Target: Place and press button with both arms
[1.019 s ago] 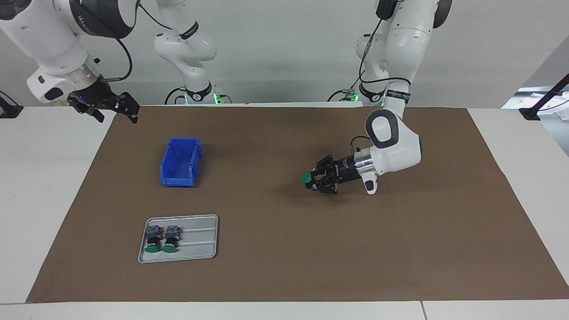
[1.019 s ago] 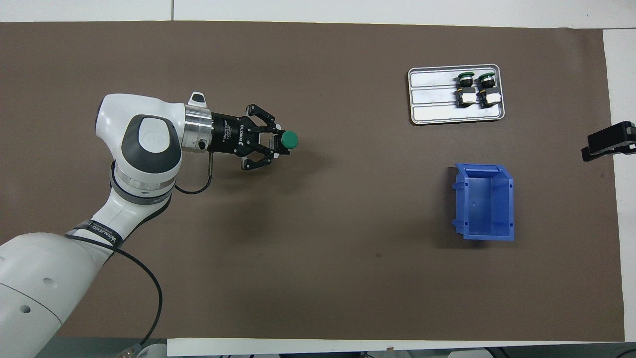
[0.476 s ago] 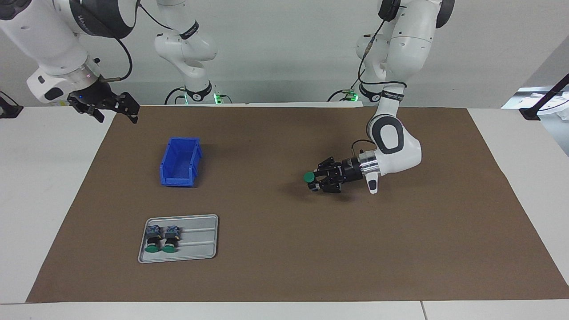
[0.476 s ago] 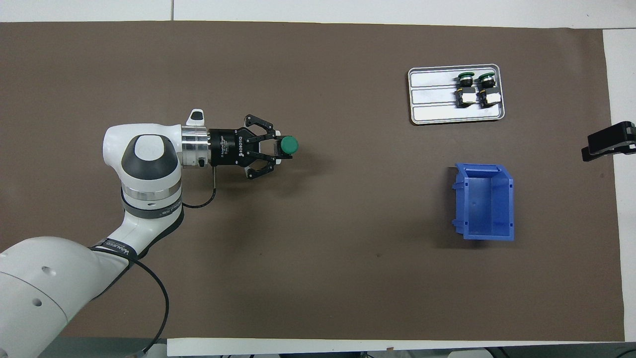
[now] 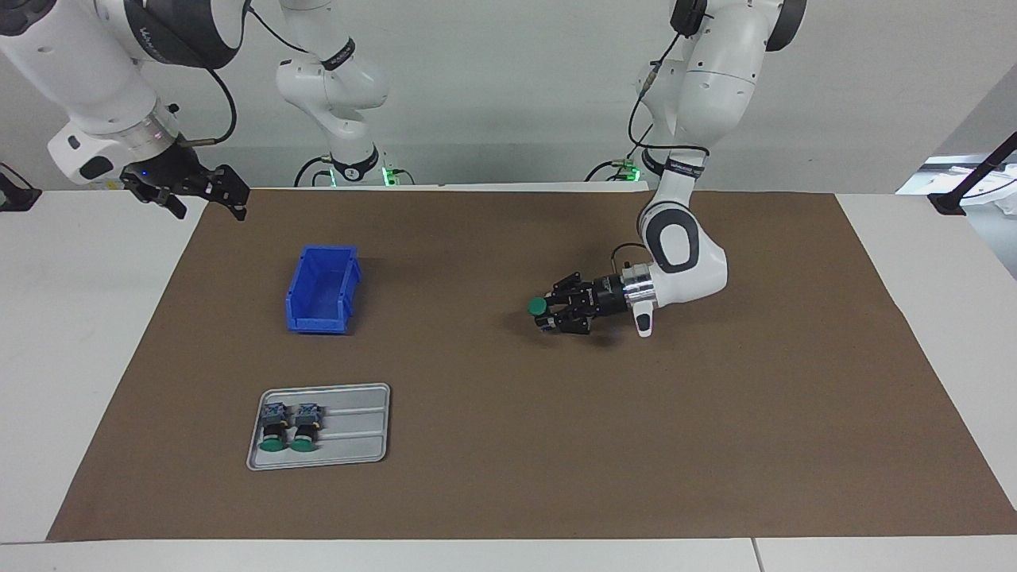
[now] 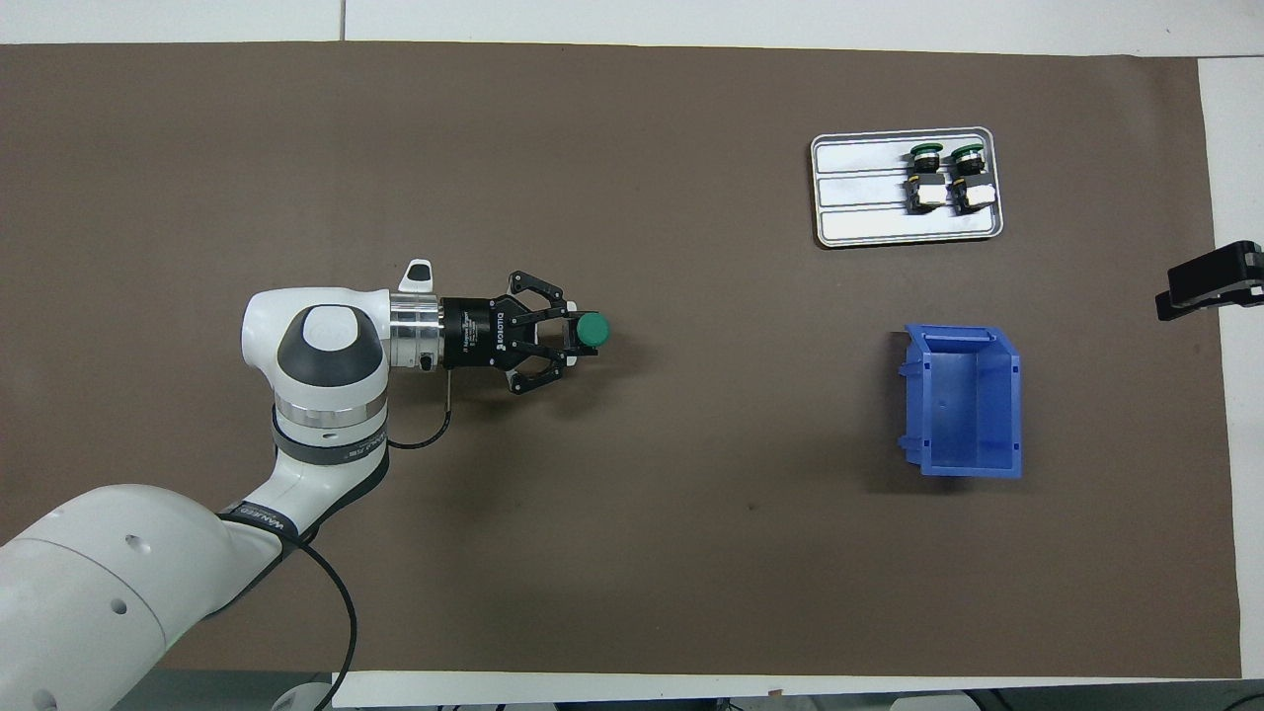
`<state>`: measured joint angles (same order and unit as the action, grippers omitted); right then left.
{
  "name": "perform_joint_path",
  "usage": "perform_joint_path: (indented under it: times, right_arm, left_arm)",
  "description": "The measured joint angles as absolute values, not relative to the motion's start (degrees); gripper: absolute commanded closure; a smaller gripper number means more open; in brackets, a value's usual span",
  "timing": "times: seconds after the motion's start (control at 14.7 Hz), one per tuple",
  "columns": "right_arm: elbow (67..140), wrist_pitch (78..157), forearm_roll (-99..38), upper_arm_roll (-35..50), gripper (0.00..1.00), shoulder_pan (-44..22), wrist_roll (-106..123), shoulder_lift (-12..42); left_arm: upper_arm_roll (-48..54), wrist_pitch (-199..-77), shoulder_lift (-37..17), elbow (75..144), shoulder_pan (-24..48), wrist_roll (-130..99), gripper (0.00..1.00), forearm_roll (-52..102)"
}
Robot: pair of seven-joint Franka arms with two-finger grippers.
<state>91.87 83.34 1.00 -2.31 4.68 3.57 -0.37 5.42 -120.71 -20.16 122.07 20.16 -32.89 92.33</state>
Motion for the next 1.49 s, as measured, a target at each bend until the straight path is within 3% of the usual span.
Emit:
perform_joint_path:
  times: [0.48, 1.49]
  right_arm:
    - [91.9, 83.3, 1.0, -2.3, 0.02, 4.7, 3.6, -0.4]
    - [91.9, 83.3, 1.0, -2.3, 0.02, 4.7, 3.6, -0.4]
  left_arm:
    - [5.3, -120.0, -19.7, 126.5, 19.5, -24.6, 1.00, 101.4]
    - [5.4, -119.2, -19.6, 127.4, 18.6, -24.0, 1.00, 103.0]
